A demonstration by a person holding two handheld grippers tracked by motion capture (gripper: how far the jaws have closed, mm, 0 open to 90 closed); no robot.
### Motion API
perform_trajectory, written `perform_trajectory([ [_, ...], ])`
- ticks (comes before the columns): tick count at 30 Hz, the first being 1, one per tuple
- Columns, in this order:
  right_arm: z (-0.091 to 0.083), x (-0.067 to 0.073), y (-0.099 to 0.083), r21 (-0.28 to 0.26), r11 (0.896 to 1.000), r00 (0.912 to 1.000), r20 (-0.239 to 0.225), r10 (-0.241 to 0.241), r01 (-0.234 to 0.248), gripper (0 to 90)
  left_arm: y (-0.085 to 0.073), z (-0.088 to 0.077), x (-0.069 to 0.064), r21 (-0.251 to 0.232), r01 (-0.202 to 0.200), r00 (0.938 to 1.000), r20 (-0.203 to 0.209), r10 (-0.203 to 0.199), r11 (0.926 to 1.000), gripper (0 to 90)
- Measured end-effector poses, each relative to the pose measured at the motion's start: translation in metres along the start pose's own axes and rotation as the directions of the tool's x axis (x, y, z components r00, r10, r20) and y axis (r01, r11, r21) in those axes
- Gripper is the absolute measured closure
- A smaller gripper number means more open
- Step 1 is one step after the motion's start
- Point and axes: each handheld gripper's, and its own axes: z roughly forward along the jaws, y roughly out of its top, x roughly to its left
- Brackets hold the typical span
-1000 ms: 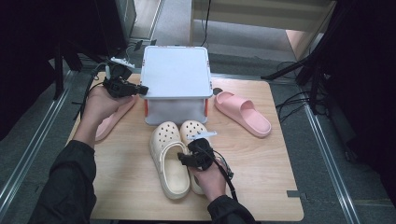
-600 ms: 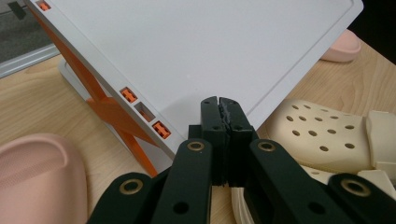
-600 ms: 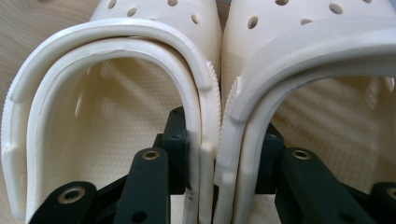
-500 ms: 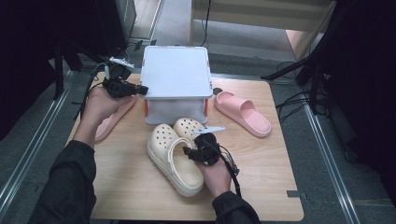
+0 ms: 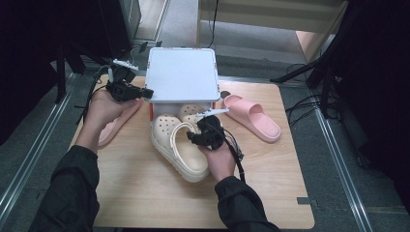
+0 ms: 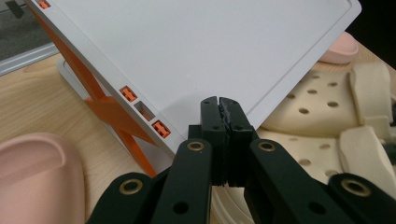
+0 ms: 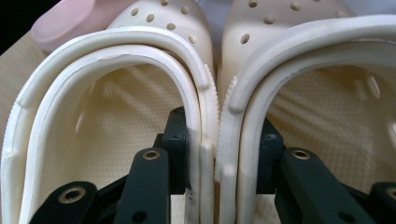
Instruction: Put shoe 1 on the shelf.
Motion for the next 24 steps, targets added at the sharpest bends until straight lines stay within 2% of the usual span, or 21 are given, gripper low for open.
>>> perform_trajectory([
  [3, 0.004, -0.003, 0.007, -0.003, 1.0, 0.9999, 0.01, 0.005, -0.005, 66.6, 0.0, 0.0, 0.0, 0.001, -0.001, 1.0, -0.001, 0.001, 1.0, 89.3],
  [4, 0.011, -0.005, 0.015, -0.012, 1.0, 0.9998, 0.019, 0.01, -0.01, 66.5, 0.0, 0.0, 0.0, -0.002, 0.0, 1.0, 0.003, 0.0, 1.0, 89.3],
  [9, 0.027, -0.005, 0.024, -0.022, 1.0, 0.9987, 0.05, 0.013, -0.011, 66.5, -0.001, 0.0, 0.002, -0.005, 0.006, 0.9999, 0.012, -0.006, 1.0, 89.1],
  [10, 0.035, -0.004, 0.027, -0.022, 1.0, 0.9975, 0.07, 0.012, -0.01, 66.5, -0.001, 0.0, 0.002, -0.006, 0.006, 0.9999, 0.015, -0.006, 1.0, 89.1],
  [13, 0.042, -0.005, 0.029, -0.019, 1.0, 0.9965, 0.083, 0.014, -0.012, 66.4, -0.001, 0.0, 0.002, -0.007, 0.006, 0.9999, 0.014, -0.006, 1.0, 89.1],
  [14, 0.05, -0.005, 0.03, -0.011, 1.0, 0.9945, 0.103, 0.017, -0.016, 66.4, -0.001, 0.0, 0.002, -0.008, 0.005, 0.9999, 0.013, -0.005, 1.0, 89.1],
  [19, 0.062, -0.005, 0.03, 0.009, 1.0, 0.9906, 0.137, 0.007, -0.008, 66.2, -0.002, 0.0, 0.002, -0.011, 0.007, 0.9999, 0.016, -0.006, 0.9999, 89.1],
  [20, 0.063, -0.006, 0.03, 0.0, 1.0, 0.9904, 0.136, 0.023, -0.023, 66.2, -0.002, -0.001, 0.002, -0.012, 0.005, 0.9999, 0.016, -0.005, 0.9999, 89.1],
  [24, 0.066, -0.009, 0.029, -0.017, 0.999, 0.9893, 0.141, 0.037, -0.034, 65.8, -0.003, 0.0, 0.003, -0.015, 0.01, 0.9997, 0.021, -0.009, 0.9998, 89.0],
])
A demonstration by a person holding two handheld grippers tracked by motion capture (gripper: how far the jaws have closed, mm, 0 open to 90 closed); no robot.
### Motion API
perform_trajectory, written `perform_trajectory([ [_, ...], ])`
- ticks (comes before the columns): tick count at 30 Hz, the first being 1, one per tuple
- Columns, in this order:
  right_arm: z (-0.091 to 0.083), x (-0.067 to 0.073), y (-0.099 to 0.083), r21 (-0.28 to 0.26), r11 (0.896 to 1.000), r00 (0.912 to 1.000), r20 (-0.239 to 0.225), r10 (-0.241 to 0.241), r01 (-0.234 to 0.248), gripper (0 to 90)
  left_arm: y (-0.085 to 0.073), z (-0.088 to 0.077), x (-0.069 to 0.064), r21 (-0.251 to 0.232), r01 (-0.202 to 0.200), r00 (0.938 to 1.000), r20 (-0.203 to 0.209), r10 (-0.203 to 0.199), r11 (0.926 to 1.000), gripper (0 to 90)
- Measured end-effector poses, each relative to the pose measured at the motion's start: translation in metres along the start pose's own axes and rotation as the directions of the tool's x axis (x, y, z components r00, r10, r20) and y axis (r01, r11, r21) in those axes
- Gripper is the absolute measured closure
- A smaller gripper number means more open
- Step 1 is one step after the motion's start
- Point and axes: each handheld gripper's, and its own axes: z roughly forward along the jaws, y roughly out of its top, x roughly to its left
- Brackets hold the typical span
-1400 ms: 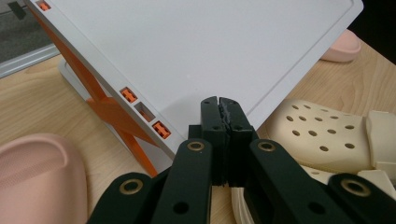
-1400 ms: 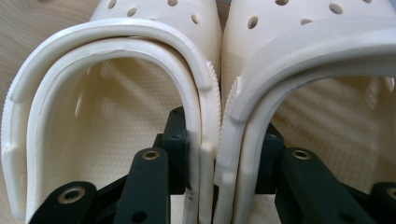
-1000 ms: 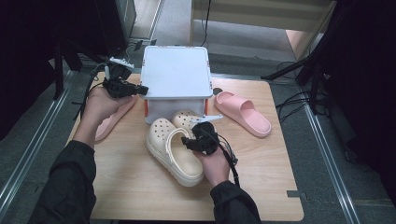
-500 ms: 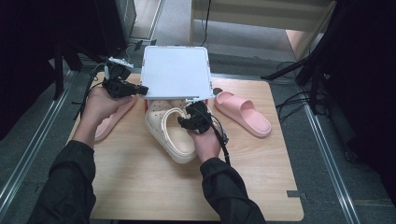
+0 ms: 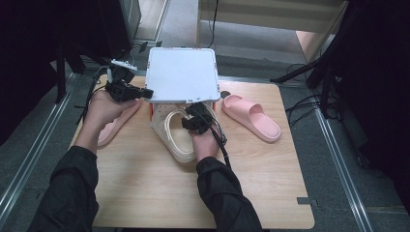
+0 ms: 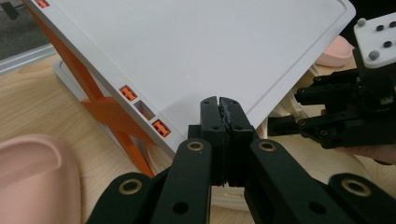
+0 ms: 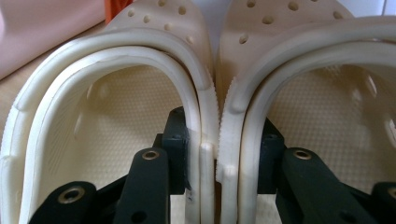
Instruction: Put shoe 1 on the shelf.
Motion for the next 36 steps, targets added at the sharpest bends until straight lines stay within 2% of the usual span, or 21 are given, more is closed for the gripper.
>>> perform_trajectory([
  [1, 0.003, -0.001, -0.002, 0.007, 1.0, 0.9998, -0.005, 0.018, -0.018, 64.9, 0.0, 0.0, 0.0, 0.001, 0.0, 1.0, 0.0, 0.0, 1.0, 89.0],
  [6, 0.003, -0.008, -0.006, -0.001, 0.999, 0.9982, -0.039, 0.045, -0.046, 63.5, 0.0, 0.0, -0.001, 0.001, -0.002, 1.0, -0.003, 0.002, 1.0, 89.0],
  [12, -0.001, -0.006, -0.007, -0.001, 1.0, 0.9979, -0.063, 0.015, -0.015, 57.3, 0.0, 0.0, -0.001, 0.0, 0.0, 1.0, -0.003, 0.0, 1.0, 89.0],
  [13, -0.001, -0.006, -0.007, -0.001, 1.0, 0.9979, -0.063, 0.015, -0.015, 57.3, 0.0, 0.0, -0.001, 0.0, 0.0, 1.0, -0.003, 0.0, 1.0, 89.0],
  [14, -0.004, -0.006, -0.007, -0.002, 0.999, 0.9961, -0.081, 0.034, -0.034, 55.9, 0.0, 0.0, -0.001, 0.001, -0.002, 1.0, -0.005, 0.002, 1.0, 89.0],
  [20, -0.014, -0.01, -0.008, -0.01, 0.999, 0.9941, -0.103, 0.034, -0.035, 55.0, 0.0, 0.0, -0.001, 0.0, -0.002, 1.0, -0.006, 0.002, 1.0, 89.1],
  [22, -0.022, -0.012, -0.009, -0.015, 0.999, 0.9928, -0.113, 0.038, -0.04, 55.2, 0.0, 0.0, -0.001, 0.0, -0.003, 1.0, -0.007, 0.003, 1.0, 89.1],
  [26, -0.036, -0.014, -0.014, -0.019, 1.0, 0.9922, -0.124, 0.016, -0.018, 59.6, 0.0, 0.0, -0.001, 0.0, 0.0, 1.0, -0.007, 0.0, 1.0, 89.1],
  [27, -0.04, -0.015, -0.016, -0.022, 1.0, 0.9921, -0.125, 0.006, -0.008, 64.5, 0.0, 0.0, -0.001, 0.001, 0.002, 1.0, -0.007, -0.002, 1.0, 89.1],
  [29, -0.049, -0.016, -0.02, -0.031, 1.0, 0.9894, -0.146, -0.002, -0.002, 67.2, 0.0, 0.0, -0.001, 0.002, 0.005, 1.0, -0.005, -0.005, 1.0, 89.1],
  [30, -0.055, -0.016, -0.024, -0.034, 0.999, 0.9872, -0.16, -0.001, -0.005, 71.6, 0.0, 0.0, -0.001, 0.001, 0.005, 1.0, -0.006, -0.005, 1.0, 89.0],
  [32, -0.058, -0.016, -0.026, -0.037, 0.999, 0.9857, -0.169, -0.004, -0.003, 73.5, 0.0, 0.0, -0.001, 0.0, 0.007, 1.0, -0.007, -0.007, 1.0, 89.0],
  [33, -0.065, -0.015, -0.035, -0.035, 0.999, 0.9841, -0.176, -0.022, 0.016, 79.0, 0.0, 0.0, -0.001, 0.001, 0.004, 1.0, -0.009, -0.004, 1.0, 89.1],
  [36, -0.073, -0.013, -0.046, -0.035, 0.999, 0.9794, -0.199, -0.035, 0.029, 82.3, 0.0, 0.0, -0.001, 0.002, 0.005, 0.9999, -0.01, -0.005, 1.0, 89.0],
])
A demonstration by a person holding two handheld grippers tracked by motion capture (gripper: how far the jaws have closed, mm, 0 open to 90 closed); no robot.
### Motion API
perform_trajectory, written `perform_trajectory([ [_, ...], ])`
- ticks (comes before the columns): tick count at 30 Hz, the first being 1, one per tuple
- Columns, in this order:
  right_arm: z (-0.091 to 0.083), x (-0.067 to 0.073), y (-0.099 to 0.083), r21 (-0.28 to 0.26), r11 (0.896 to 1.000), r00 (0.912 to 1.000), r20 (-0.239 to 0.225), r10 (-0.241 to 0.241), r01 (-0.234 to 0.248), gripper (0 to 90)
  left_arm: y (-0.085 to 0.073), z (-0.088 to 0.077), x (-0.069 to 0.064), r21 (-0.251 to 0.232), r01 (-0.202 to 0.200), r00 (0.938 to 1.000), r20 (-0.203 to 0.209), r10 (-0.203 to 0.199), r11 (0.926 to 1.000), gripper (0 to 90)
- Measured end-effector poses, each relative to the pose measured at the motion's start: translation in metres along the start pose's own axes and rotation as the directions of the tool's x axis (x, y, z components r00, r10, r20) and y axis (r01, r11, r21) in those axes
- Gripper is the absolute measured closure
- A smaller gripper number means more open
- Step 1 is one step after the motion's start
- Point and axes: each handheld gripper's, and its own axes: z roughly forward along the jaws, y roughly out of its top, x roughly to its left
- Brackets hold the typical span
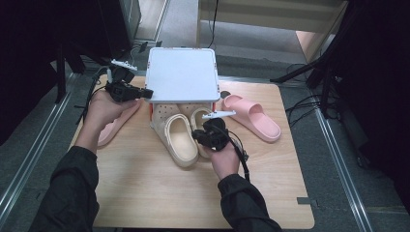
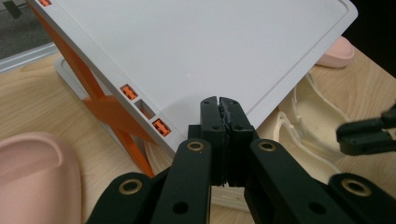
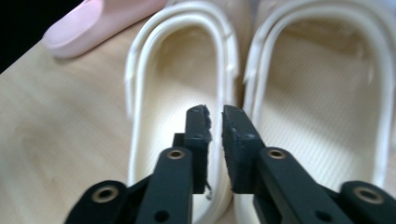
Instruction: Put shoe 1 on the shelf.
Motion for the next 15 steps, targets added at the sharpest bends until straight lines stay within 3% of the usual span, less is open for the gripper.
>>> perform_trajectory([
  [8, -0.012, 0.017, -0.027, -0.004, 0.998, 0.997, -0.041, -0.066, 0.066, 86.4, 0.0, 0.0, 0.0, 0.003, 0.001, 1.0, -0.005, -0.001, 1.0, 89.1],
  [12, -0.012, 0.023, -0.038, -0.021, 0.995, 0.9914, -0.09, -0.095, 0.093, 86.4, 0.001, 0.0, -0.001, 0.004, 0.006, 1.0, -0.007, -0.006, 1.0, 89.1],
  [15, -0.008, 0.028, -0.051, 0.006, 0.992, 0.9875, -0.099, -0.122, 0.124, 87.9, 0.001, 0.0, -0.002, 0.004, 0.005, 0.9999, -0.01, -0.005, 1.0, 89.1],
])
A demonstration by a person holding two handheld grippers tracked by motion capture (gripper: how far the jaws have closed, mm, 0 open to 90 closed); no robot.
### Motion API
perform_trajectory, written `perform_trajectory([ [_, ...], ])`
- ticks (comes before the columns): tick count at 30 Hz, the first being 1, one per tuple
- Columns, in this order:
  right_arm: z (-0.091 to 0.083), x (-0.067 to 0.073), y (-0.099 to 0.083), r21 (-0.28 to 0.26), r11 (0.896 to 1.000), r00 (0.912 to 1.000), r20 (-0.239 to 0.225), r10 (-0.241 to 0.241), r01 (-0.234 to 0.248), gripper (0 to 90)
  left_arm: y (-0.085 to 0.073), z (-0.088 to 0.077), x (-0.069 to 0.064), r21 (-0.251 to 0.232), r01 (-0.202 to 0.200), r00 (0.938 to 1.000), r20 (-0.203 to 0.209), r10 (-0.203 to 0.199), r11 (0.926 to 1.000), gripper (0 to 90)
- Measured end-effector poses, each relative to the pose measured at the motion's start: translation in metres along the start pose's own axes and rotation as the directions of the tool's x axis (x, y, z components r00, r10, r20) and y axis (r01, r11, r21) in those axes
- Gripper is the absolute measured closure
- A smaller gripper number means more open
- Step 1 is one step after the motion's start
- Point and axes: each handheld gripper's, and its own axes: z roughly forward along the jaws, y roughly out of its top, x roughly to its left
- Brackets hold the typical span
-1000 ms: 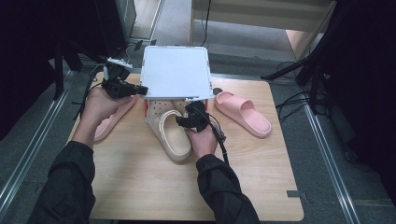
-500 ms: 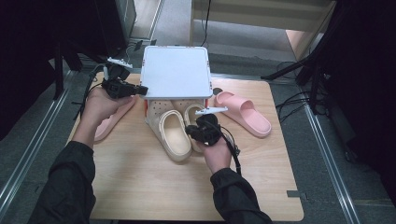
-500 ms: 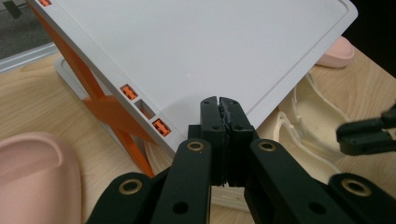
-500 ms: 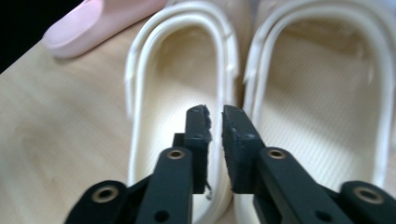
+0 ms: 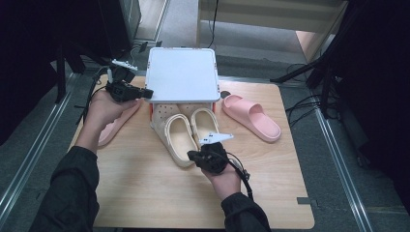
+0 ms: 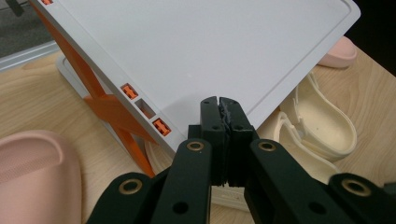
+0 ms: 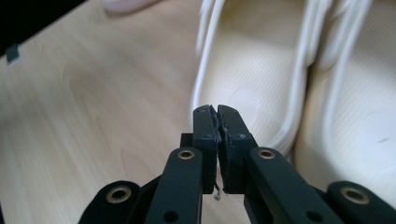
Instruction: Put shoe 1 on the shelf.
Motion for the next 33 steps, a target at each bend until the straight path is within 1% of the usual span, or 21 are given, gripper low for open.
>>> perform_trajectory([
  [1, 0.003, 0.003, -0.007, 0.023, 1.0, 0.9999, -0.01, -0.013, 0.013, 88.2, 0.0, 0.0, 0.0, -0.002, 0.001, 1.0, 0.0, -0.001, 1.0, 89.1],
  [2, 0.004, 0.004, -0.01, 0.027, 0.999, 0.9998, -0.007, -0.017, 0.018, 88.2, 0.0, 0.0, 0.0, 0.0, 0.002, 1.0, 0.0, -0.002, 1.0, 89.1],
  [4, 0.005, 0.005, -0.013, 0.035, 0.999, 0.9998, -0.006, -0.018, 0.018, 88.2, 0.0, 0.0, 0.0, 0.0, 0.0, 1.0, 0.001, 0.0, 1.0, 89.1],
  [5, 0.008, 0.005, -0.019, 0.045, 0.999, 0.9998, -0.008, -0.018, 0.018, 88.2, 0.0, 0.0, 0.0, 0.0, 0.002, 1.0, 0.003, -0.002, 1.0, 89.1],
  [6, 0.009, 0.004, -0.02, 0.048, 0.999, 0.9998, -0.007, -0.017, 0.017, 88.6, 0.0, 0.0, 0.0, 0.0, 0.003, 1.0, 0.003, -0.003, 1.0, 89.1],
  [8, 0.012, 0.003, -0.023, 0.062, 0.998, 1.0, -0.001, -0.006, 0.006, 90.0, 0.0, 0.0, 0.0, 0.0, 0.0, 1.0, 0.002, 0.0, 1.0, 89.1],
  [9, 0.013, 0.002, -0.024, 0.052, 0.999, 1.0, 0.001, -0.004, 0.004, 90.0, 0.0, 0.0, 0.0, -0.001, 0.0, 1.0, 0.001, 0.0, 1.0, 89.1],
  [10, 0.014, 0.001, -0.024, 0.05, 0.999, 1.0, 0.001, 0.0, 0.0, 90.0, 0.0, 0.001, 0.0, -0.001, -0.001, 1.0, 0.005, 0.001, 1.0, 89.1],
  [11, 0.016, 0.0, -0.023, 0.049, 0.999, 0.9999, 0.01, -0.01, 0.01, 90.0, 0.0, 0.001, -0.001, 0.0, -0.001, 1.0, 0.007, 0.001, 1.0, 89.1],
  [13, 0.019, -0.001, -0.022, 0.049, 0.999, 0.9999, 0.012, -0.01, 0.01, 90.0, 0.0, 0.001, -0.001, 0.0, -0.005, 1.0, 0.005, 0.005, 1.0, 89.1],
  [15, 0.021, -0.002, -0.021, 0.046, 0.999, 0.9998, 0.008, -0.016, 0.016, 90.0, 0.0, 0.0, 0.0, -0.002, -0.002, 1.0, 0.004, 0.002, 1.0, 89.1],
  [19, 0.022, 0.0, -0.019, 0.048, 0.999, 0.9996, 0.015, -0.022, 0.021, 90.0, 0.0, 0.001, 0.0, -0.002, -0.002, 1.0, 0.006, 0.002, 1.0, 89.1],
  [22, 0.024, 0.001, -0.018, 0.038, 0.999, 0.9996, 0.016, -0.024, 0.023, 90.0, 0.0, 0.001, -0.001, 0.001, -0.006, 1.0, 0.004, 0.006, 1.0, 89.2],
  [23, 0.026, 0.003, -0.013, 0.024, 0.999, 0.9995, 0.018, -0.024, 0.024, 90.0, 0.0, 0.001, -0.001, 0.001, -0.003, 1.0, 0.003, 0.003, 1.0, 89.2],
  [26, 0.028, 0.004, -0.008, 0.02, 1.0, 0.9997, 0.017, -0.019, 0.019, 90.0, 0.0, 0.001, -0.002, 0.0, 0.002, 1.0, 0.003, -0.002, 1.0, 89.2],
  [27, 0.03, 0.005, -0.002, 0.007, 1.0, 0.9996, 0.013, -0.025, 0.025, 90.0, 0.0, 0.001, -0.002, 0.002, 0.004, 1.0, 0.0, -0.004, 1.0, 89.2],
  [29, 0.033, 0.007, 0.001, 0.014, 0.999, 0.9993, 0.017, -0.032, 0.032, 90.0, 0.0, 0.001, -0.001, 0.001, 0.001, 1.0, 0.003, -0.001, 1.0, 89.2],
  [32, 0.034, 0.008, 0.001, 0.012, 0.999, 0.9992, 0.017, -0.037, 0.037, 90.0, 0.0, 0.001, 0.0, 0.0, 0.003, 1.0, 0.004, -0.003, 1.0, 89.2],
  [33, 0.035, 0.007, -0.001, 0.022, 1.0, 0.9997, 0.009, -0.022, 0.022, 90.0, 0.0, 0.0, 0.0, -0.001, 0.003, 1.0, 0.005, -0.003, 1.0, 89.2],
])
